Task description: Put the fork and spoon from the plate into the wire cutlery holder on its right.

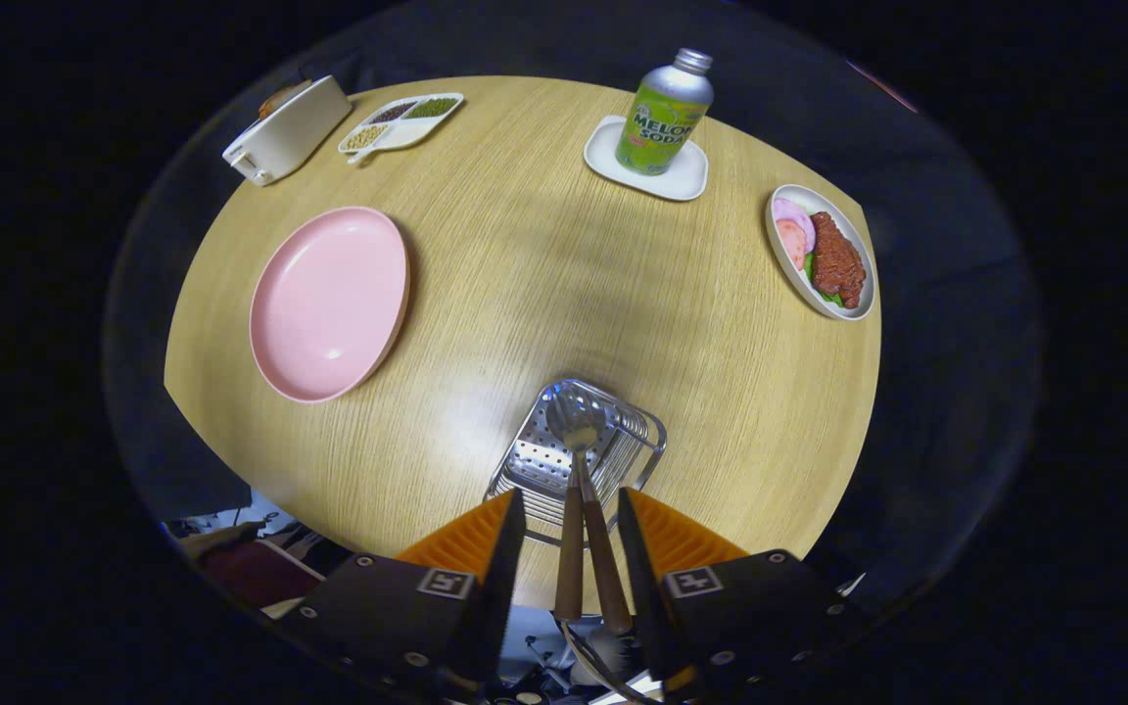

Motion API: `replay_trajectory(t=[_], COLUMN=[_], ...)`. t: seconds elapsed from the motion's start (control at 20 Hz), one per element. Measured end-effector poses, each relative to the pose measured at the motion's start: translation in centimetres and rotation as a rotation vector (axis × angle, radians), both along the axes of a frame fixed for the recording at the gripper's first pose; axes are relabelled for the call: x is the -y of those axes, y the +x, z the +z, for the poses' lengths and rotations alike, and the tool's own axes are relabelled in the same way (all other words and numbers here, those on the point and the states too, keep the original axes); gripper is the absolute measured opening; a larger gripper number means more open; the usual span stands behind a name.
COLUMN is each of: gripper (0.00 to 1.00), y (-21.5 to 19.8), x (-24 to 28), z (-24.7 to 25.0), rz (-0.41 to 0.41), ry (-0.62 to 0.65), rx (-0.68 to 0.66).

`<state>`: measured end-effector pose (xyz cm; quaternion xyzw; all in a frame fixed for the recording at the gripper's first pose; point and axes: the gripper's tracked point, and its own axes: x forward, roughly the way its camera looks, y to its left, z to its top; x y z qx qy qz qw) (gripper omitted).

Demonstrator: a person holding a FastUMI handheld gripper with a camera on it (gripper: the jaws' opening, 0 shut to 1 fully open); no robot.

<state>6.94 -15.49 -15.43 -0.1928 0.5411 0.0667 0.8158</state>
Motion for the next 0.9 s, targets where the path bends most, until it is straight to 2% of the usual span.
replay_trajectory(t=[0.05,0.1,0.2,0.6,0.9], gripper=[0.69,0.89,1.00,0.99,0.99], y=[0.2,0.7,2.1,3.2,1.5], x=[-0.6,-1.2,-2.1,-8.0,-10.3], z=[0.7,1.6,3.9,16.6,22.7], rz=[-0.007,-0.011,-0.013,-0.016,-0.041], ry=[0.025,0.052,0.080,0.259,0.297], rx=[0.032,0.076,0.197,0.633,0.895])
